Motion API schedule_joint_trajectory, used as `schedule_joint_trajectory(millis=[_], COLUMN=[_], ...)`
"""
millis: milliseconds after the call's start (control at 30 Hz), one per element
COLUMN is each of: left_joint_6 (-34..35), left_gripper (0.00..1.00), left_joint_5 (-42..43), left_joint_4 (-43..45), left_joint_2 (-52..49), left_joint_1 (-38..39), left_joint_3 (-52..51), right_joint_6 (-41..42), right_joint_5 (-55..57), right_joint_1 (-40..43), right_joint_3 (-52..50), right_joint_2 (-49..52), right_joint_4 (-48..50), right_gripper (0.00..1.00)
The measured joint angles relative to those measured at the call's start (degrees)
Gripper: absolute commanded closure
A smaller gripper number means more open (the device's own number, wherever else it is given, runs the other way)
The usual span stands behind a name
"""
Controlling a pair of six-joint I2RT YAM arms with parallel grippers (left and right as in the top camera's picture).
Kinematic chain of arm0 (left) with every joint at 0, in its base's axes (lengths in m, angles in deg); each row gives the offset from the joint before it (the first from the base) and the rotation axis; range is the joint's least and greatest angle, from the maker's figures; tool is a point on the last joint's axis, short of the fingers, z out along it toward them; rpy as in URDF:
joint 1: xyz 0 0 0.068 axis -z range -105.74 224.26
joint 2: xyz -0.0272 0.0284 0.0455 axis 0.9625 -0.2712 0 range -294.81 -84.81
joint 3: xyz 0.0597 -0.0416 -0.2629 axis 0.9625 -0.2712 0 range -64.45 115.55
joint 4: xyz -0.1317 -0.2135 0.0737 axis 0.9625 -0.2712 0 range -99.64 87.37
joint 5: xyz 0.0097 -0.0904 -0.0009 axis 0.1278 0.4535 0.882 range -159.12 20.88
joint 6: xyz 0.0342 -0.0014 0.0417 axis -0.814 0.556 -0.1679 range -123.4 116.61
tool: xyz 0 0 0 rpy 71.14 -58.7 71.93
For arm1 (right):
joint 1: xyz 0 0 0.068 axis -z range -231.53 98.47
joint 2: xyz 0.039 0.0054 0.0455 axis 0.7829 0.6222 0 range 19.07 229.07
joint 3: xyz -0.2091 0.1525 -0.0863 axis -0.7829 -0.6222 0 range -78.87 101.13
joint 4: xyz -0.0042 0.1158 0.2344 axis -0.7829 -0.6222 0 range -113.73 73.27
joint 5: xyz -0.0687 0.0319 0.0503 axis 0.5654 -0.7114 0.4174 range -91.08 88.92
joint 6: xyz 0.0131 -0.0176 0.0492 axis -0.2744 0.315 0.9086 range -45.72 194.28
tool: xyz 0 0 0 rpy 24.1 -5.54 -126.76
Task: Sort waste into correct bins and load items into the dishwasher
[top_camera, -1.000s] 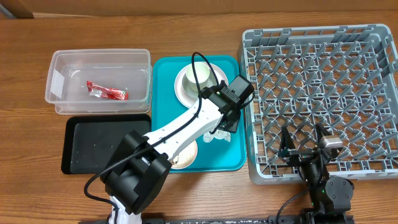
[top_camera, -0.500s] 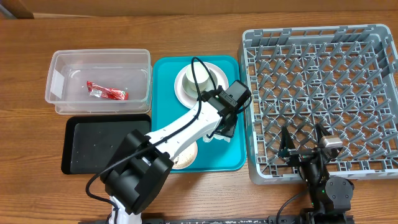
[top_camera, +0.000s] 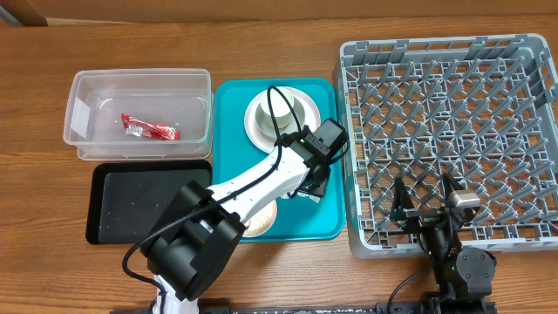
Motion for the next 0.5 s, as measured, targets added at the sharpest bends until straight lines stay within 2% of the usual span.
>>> schedule_joint_trajectory(millis=[367, 500], left_joint_6=[0.0, 0.0], left_gripper=[0.36, 0.4], left_joint_5=[1.1, 1.1], left_joint_4=[0.8, 0.8], left_joint_2=[0.0, 0.0], left_joint_1=[0.0, 0.0], left_joint_3=[-1.3, -1.4], right_joint_6=[0.0, 0.0], right_joint_5=[0.0, 0.0], right_joint_1=[0.0, 0.0], right_joint_3=[0.0, 0.0], right_joint_2=[0.0, 0.0], right_joint_4=[0.0, 0.0], right_gripper=[0.0, 0.0])
